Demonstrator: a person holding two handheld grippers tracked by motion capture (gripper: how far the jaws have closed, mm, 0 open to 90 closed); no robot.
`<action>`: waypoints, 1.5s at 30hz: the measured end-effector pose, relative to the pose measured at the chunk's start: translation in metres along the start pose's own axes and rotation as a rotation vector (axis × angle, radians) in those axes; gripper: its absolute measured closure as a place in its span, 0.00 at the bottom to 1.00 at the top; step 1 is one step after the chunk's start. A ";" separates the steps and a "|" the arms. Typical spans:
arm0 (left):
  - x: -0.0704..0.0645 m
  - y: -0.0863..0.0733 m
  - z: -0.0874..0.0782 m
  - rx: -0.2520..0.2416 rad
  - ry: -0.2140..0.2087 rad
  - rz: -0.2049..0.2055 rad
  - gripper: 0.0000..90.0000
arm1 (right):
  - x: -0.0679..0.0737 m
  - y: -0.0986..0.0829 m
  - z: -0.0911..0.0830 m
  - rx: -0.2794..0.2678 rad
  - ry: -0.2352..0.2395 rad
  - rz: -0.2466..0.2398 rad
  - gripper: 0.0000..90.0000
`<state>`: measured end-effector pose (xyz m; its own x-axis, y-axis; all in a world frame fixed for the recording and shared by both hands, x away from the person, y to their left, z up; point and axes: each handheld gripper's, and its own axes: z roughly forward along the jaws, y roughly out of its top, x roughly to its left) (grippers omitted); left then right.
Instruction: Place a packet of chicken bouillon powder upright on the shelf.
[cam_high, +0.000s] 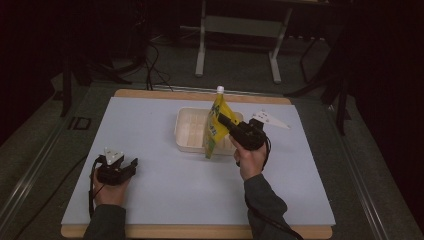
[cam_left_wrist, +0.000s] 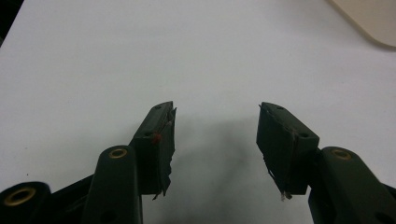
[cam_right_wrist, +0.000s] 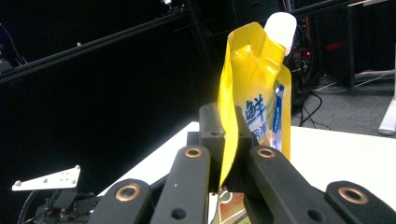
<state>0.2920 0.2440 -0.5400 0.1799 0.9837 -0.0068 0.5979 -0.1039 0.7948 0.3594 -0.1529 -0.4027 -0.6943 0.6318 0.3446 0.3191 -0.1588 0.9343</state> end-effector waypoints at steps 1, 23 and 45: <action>0.000 0.000 0.000 -0.001 0.000 -0.002 0.51 | 0.000 0.000 0.001 0.000 0.000 -0.004 0.99; 0.000 0.000 0.000 -0.001 -0.001 0.003 0.51 | -0.007 0.004 0.018 -0.019 -0.058 0.004 0.99; 0.000 0.000 0.000 -0.004 -0.002 -0.002 0.51 | -0.008 0.005 0.046 -0.009 -0.160 -0.065 1.00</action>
<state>0.2920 0.2444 -0.5400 0.1803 0.9836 -0.0102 0.5950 -0.1009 0.7974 0.3964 -0.1239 -0.4049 -0.6015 0.7536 0.2651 0.2704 -0.1203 0.9552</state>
